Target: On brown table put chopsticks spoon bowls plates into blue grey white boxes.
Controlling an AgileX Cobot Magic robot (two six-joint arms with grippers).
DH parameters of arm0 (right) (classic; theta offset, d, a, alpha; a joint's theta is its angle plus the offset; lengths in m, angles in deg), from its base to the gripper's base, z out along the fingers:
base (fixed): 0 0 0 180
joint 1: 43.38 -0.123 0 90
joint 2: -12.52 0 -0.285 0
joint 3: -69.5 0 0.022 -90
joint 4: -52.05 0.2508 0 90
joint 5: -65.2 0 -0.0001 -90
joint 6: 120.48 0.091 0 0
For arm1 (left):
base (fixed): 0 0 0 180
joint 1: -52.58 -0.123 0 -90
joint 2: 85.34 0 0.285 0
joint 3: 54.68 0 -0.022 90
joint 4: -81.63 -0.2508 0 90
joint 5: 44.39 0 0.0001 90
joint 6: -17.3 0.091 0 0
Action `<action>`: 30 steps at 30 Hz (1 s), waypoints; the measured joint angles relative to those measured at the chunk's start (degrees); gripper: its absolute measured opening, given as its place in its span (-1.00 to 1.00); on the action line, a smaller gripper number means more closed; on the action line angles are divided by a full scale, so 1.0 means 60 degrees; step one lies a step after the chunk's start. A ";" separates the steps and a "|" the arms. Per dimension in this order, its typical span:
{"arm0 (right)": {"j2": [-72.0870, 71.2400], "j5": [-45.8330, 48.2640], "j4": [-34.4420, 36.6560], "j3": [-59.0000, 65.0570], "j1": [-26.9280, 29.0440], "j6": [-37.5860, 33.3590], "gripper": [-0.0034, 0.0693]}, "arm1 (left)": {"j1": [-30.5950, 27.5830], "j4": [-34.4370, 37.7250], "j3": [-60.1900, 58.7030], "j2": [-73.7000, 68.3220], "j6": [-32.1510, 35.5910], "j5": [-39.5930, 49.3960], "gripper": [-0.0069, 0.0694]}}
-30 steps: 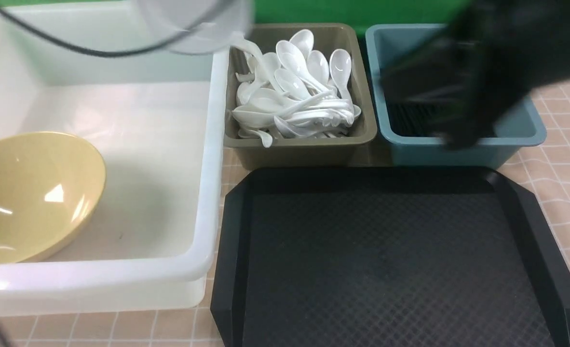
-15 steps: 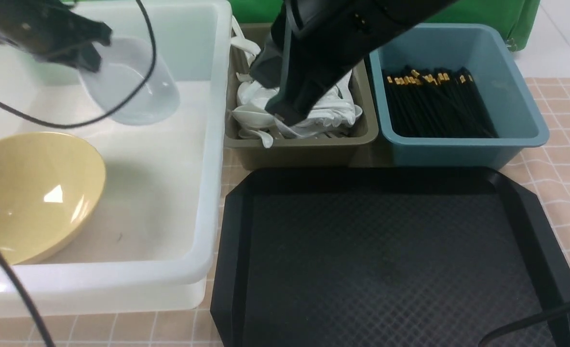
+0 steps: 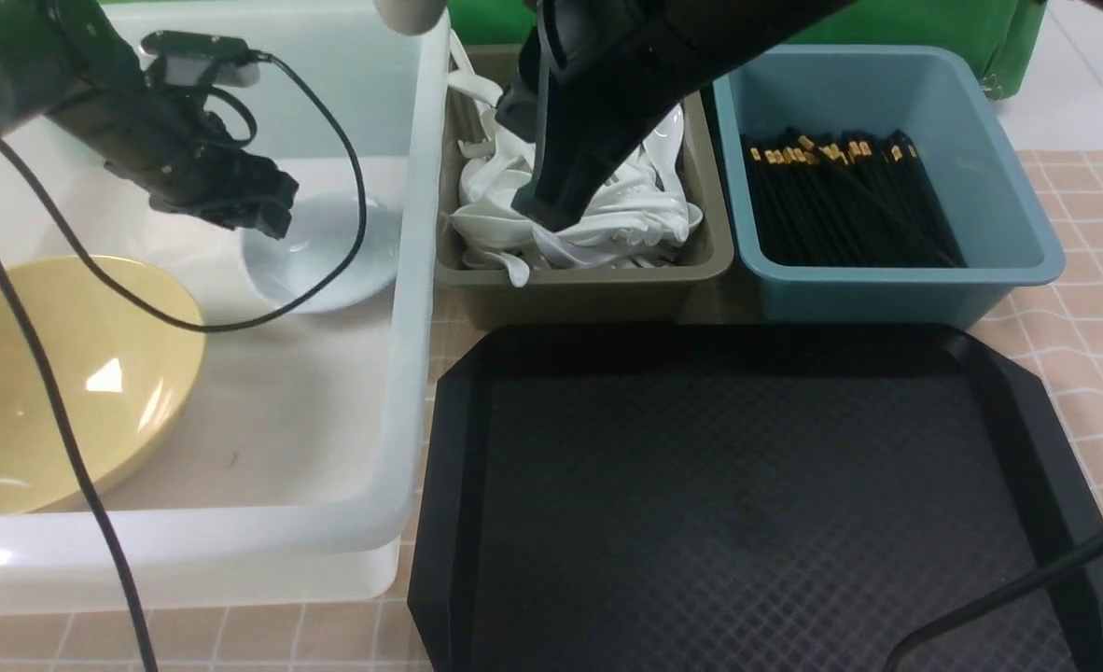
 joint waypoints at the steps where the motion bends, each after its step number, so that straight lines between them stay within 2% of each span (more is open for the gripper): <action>1: 0.0000 0.0021 -0.0061 0.0000 0.0000 0.0025 -0.72 | 0.0000 -0.0154 0.0180 0.0039 -0.0077 0.0183 0.38; 4: -0.0087 0.0255 -0.0560 -0.0022 0.0009 0.0486 -0.72 | 0.0000 -0.0549 0.1043 0.0375 -0.0572 0.1128 0.61; 5: -0.0097 0.0270 -0.0610 -0.0022 0.0009 0.0546 -0.72 | 0.0000 -0.0571 0.1183 0.0409 -0.0668 0.1204 0.62; 8: -0.0537 0.0566 -0.1394 -0.0033 0.0009 0.1588 -0.71 | 0.0004 -0.0658 0.2395 0.1334 -0.1629 0.2698 0.64; 11: -0.1132 0.1118 -0.1516 -0.0053 0.0009 0.2005 -0.70 | 0.0111 -0.0753 0.2871 0.2465 -0.2081 0.3652 0.40; 12: -0.1174 0.1210 -0.1528 -0.0053 0.0009 0.2029 -0.70 | 0.0124 -0.0770 0.2871 0.2626 -0.2092 0.3684 0.37; 13: -0.1464 0.1551 -0.1536 -0.0061 0.0009 0.2105 -0.69 | 0.0254 -0.0851 0.2808 0.3187 -0.2102 0.3874 0.17; 14: -0.1508 0.1594 -0.1536 -0.0061 0.0009 0.2112 -0.69 | 0.0299 -0.0863 0.2785 0.3265 -0.2102 0.3886 0.14; 18: -0.2615 0.1896 -0.1577 0.0809 0.0018 0.2535 -0.67 | 0.0767 -0.0920 0.1433 0.5046 -0.2158 0.4073 -0.57; 20: -0.3180 0.1681 -0.1577 0.1578 0.0018 0.2800 -0.67 | 0.0970 -0.0920 0.0427 0.5723 -0.2205 0.4074 -0.74; 22: -0.3661 0.1384 -0.1577 0.2311 0.0018 0.3025 -0.66 | 0.1128 -0.0934 -0.0540 0.6431 -0.2205 0.3981 -0.81; 25: -0.4612 0.0556 -0.1577 0.3825 0.0018 0.3302 -0.65 | 0.1282 -0.0925 -0.2755 0.7845 -0.2205 0.3286 -0.81; 26: -0.4740 0.0438 -0.1577 0.4033 0.0018 0.3324 -0.65 | 0.1294 -0.0925 -0.2897 0.7945 -0.2205 0.3150 -0.81; 30: -0.6075 -0.0997 -0.1450 0.6094 0.0018 0.3354 -0.63 | 0.1325 -0.1012 -0.5901 1.0282 -0.2213 0.1555 -0.81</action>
